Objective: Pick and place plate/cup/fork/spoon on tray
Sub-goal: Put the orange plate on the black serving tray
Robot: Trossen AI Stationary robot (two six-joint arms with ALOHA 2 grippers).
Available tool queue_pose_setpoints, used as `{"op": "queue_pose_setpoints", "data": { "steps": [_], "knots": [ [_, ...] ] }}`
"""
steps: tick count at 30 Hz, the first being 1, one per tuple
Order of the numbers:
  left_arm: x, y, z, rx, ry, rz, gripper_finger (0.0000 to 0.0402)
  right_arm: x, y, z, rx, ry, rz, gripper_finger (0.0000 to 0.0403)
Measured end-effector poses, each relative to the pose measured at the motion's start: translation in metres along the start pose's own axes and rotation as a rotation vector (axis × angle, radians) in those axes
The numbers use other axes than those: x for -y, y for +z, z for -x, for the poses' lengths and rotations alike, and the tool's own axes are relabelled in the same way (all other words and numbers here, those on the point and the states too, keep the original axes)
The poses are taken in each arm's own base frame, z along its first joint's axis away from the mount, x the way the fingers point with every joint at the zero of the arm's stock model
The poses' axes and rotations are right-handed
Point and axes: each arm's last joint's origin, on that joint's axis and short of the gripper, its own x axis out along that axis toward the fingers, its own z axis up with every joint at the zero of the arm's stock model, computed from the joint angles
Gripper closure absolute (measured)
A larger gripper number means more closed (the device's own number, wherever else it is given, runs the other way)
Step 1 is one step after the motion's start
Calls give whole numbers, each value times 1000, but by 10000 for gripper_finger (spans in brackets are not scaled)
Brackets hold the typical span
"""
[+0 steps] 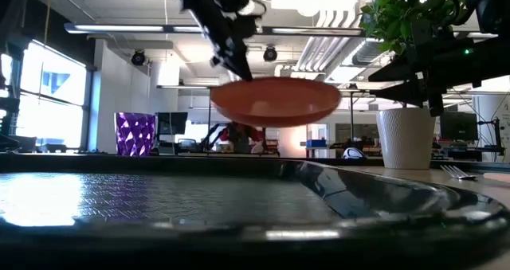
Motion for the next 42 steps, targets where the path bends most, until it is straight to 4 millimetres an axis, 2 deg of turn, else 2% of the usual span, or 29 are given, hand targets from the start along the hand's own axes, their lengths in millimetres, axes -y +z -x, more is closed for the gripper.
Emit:
{"op": "queue_pose_setpoints", "data": {
  "steps": [5, 8, 13, 19, 22, 28, 30, 34, 42],
  "knots": [
    [35, -31, 47, -32, -28, -49, 401, 0, -1, 0, -8, -3, 7, 197],
    [54, -56, 68, -64, -66, -55, 401, 1, -2, 0, -14, -7, -5, 197],
    [78, -100, 91, -82, -135, -27, 401, 1, -2, 0, -9, -19, -10, 197],
    [98, -148, 105, -129, -215, -2, 401, 0, 1, 0, 24, -24, -34, 197],
    [108, -171, 100, -176, -286, -1, 401, -1, 3, 0, 38, -16, -41, 197],
    [123, -215, 65, -266, -306, 73, 401, -2, 5, 0, 54, -7, -47, 197],
    [127, -225, 60, -304, -297, 68, 401, -2, 5, 0, 55, -7, -48, 197],
    [135, -235, 53, -328, -301, 40, 401, -2, 6, 0, 62, -3, -56, 197],
    [157, -240, 41, -310, -311, -39, 401, -3, 7, 0, 68, 1, -80, 197]
  ]
}}
